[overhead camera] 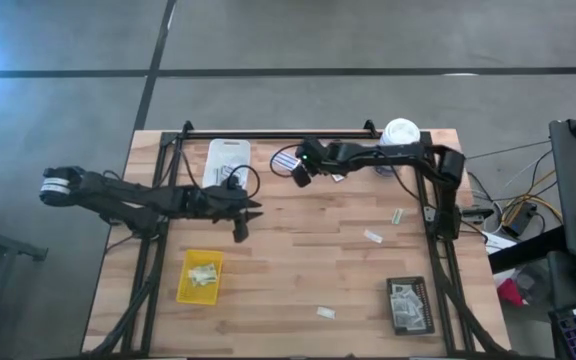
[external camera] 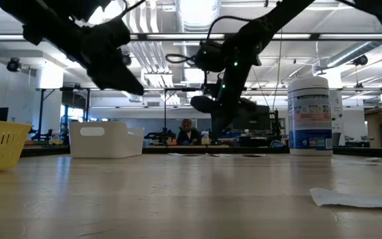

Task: Pick & Place First Aid Supplies
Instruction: Put the towelette pack into the black bin

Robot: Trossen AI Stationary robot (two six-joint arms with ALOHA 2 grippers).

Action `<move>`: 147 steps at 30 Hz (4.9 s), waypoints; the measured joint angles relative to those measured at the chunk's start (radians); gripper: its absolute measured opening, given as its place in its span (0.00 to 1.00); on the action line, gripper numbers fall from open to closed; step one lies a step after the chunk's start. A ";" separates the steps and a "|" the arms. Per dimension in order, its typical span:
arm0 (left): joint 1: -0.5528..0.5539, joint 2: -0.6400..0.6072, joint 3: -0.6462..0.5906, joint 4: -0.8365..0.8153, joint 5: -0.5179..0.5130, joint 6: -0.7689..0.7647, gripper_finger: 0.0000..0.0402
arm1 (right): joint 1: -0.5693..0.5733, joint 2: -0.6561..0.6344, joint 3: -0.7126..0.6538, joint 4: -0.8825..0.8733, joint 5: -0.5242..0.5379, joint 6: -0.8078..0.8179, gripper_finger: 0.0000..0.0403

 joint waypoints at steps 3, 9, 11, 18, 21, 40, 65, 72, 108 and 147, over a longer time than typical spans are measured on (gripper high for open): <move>0.000 0.000 -0.012 -0.001 0.000 -0.008 0.27 | -0.017 0.045 0.047 -0.048 0.000 0.001 0.14; -0.001 -0.002 -0.013 0.001 0.003 -0.045 0.27 | -0.041 0.106 0.106 -0.134 0.000 0.003 0.14; -0.001 -0.002 -0.013 0.003 0.003 -0.045 0.27 | -0.050 0.115 0.113 -0.139 -0.001 0.004 0.14; 0.000 -0.002 -0.012 0.040 0.003 0.013 0.27 | -0.082 0.159 0.113 -0.148 -0.080 0.008 0.14; 0.000 -0.002 -0.012 0.073 0.004 0.039 0.27 | -0.082 0.179 0.112 -0.146 -0.098 0.013 0.14; 0.005 -0.002 -0.012 0.131 0.048 0.025 0.27 | 0.102 0.169 0.108 -0.250 -0.163 0.123 0.14; -0.005 0.000 -0.240 0.254 0.048 -0.504 0.27 | 0.314 0.173 0.104 -0.160 -0.173 0.211 0.14; -0.041 0.000 -0.238 0.312 0.041 -0.506 0.27 | 0.343 0.179 0.103 -0.062 -0.202 0.199 0.14; -0.197 0.286 -0.127 0.272 -0.117 -0.796 0.27 | 0.347 0.225 0.106 0.203 -0.297 0.018 0.11; -0.162 0.376 -0.081 0.209 -0.140 -0.938 0.27 | 0.347 0.252 0.088 0.244 -0.292 0.082 0.11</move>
